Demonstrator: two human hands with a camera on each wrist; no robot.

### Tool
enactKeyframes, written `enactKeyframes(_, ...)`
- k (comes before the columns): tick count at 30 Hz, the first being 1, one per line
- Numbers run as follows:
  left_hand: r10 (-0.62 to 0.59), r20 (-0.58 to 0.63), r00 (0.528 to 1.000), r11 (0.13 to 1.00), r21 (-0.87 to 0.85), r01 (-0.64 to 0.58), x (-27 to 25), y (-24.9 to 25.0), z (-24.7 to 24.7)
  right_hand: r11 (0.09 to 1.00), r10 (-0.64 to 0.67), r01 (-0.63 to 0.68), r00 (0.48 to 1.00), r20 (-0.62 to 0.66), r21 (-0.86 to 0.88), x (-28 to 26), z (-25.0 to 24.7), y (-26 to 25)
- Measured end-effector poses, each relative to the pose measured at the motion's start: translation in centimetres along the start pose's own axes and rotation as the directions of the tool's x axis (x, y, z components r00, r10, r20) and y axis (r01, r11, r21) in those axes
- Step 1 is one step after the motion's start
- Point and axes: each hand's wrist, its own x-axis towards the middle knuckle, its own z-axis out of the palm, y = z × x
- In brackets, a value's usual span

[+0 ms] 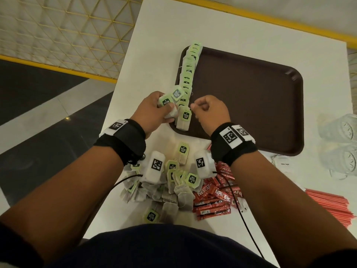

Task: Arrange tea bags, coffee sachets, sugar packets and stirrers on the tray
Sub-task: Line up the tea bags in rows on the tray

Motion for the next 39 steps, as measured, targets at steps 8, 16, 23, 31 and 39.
enactKeyframes(8,0.046,0.16,0.986,0.999,-0.03,-0.042,1.8,3.2,1.8,0.96,-0.062,0.022,0.989,0.136,0.28,2.5,-2.0,-2.8)
enactKeyframes(16,0.023,0.083,0.996,0.999,0.023,-0.025,5.7,5.6,2.1,0.801,0.104,-0.175,0.982,0.155,0.572,6.8,-4.5,-2.4)
enactKeyframes(23,-0.006,0.097,0.995,1.0,0.023,0.003,9.2,6.8,1.7,0.913,0.16,-0.182,0.983,0.089,0.364,13.4,-5.8,-1.3)
enactKeyframes(31,0.119,-0.001,0.993,0.986,0.119,-0.118,11.7,6.3,1.6,0.997,0.055,-0.054,0.999,-0.001,0.058,18.6,-5.7,-0.9)
enactKeyframes(39,0.196,-0.072,0.978,0.965,0.193,-0.179,12.8,5.4,1.2,0.999,0.014,-0.018,0.996,-0.083,-0.046,21.1,-4.8,-0.7)
